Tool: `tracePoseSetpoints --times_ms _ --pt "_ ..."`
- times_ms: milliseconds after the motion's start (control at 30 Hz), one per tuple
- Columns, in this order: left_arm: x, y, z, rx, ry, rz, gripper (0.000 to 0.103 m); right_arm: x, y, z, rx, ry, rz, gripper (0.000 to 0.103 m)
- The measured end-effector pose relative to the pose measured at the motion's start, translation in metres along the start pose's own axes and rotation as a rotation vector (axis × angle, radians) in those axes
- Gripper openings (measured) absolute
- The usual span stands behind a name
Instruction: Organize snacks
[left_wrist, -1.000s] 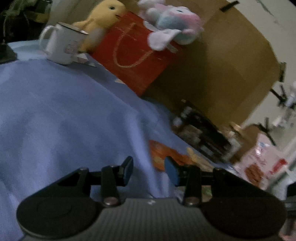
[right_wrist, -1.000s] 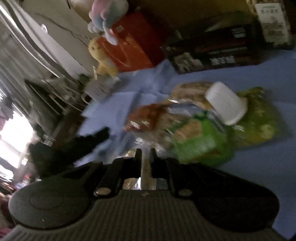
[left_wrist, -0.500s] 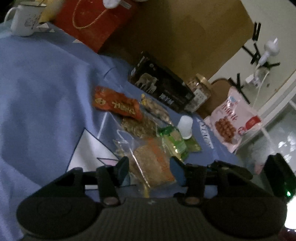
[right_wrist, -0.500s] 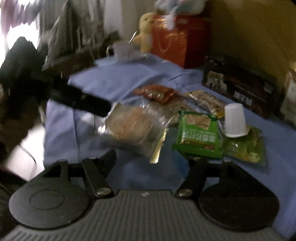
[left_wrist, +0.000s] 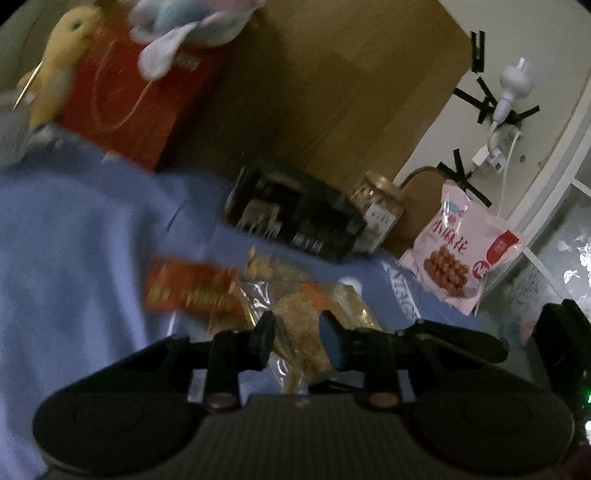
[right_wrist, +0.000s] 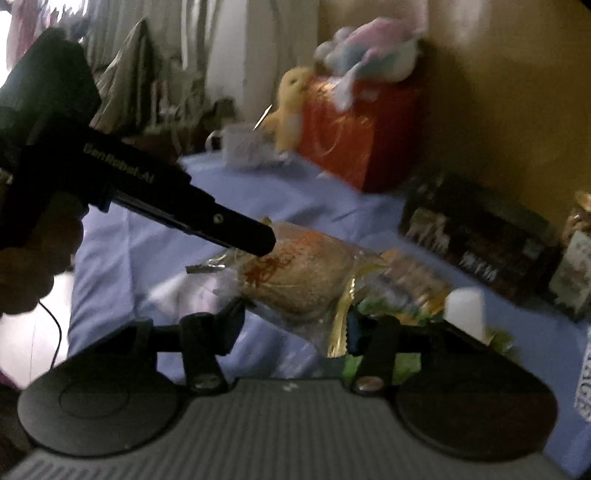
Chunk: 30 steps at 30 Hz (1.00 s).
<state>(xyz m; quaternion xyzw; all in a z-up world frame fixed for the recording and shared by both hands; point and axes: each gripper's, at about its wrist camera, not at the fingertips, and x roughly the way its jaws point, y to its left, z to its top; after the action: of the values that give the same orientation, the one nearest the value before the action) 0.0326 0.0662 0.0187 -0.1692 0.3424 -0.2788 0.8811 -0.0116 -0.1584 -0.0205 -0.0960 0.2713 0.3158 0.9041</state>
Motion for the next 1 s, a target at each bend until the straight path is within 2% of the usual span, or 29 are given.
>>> tracePoseSetpoints --times_ms 200,333,433,600,733,767,867,933,1000 --pt "0.04 -0.032 0.063 0.113 -0.036 0.003 0.026 0.002 -0.038 0.027 0.028 -0.075 -0.102 0.056" --pt "0.079 -0.046 0.117 0.133 -0.049 -0.035 0.026 0.008 -0.081 0.057 0.067 -0.116 -0.184 0.056" --pt "0.112 -0.051 0.144 0.151 -0.046 -0.034 0.026 0.018 -0.118 0.075 0.125 -0.112 -0.212 0.056" --pt "0.167 -0.047 0.163 0.164 -0.01 0.023 0.027 0.054 -0.162 0.089 0.202 -0.049 -0.23 0.056" --pt "0.199 -0.032 0.161 0.142 0.028 0.063 0.028 0.083 -0.175 0.085 0.23 0.015 -0.244 0.056" --pt "0.204 -0.029 0.16 0.142 0.03 0.074 0.03 0.089 -0.177 0.083 0.231 0.027 -0.249 0.056" --pt "0.211 -0.024 0.159 0.142 0.04 0.103 0.031 0.1 -0.179 0.085 0.245 0.011 -0.254 0.06" --pt "0.203 -0.023 0.16 0.138 0.04 0.086 0.031 0.103 -0.178 0.087 0.248 0.011 -0.286 0.061" --pt "0.183 -0.024 0.161 0.149 0.002 0.065 0.031 0.1 -0.18 0.09 0.257 -0.01 -0.301 0.061"
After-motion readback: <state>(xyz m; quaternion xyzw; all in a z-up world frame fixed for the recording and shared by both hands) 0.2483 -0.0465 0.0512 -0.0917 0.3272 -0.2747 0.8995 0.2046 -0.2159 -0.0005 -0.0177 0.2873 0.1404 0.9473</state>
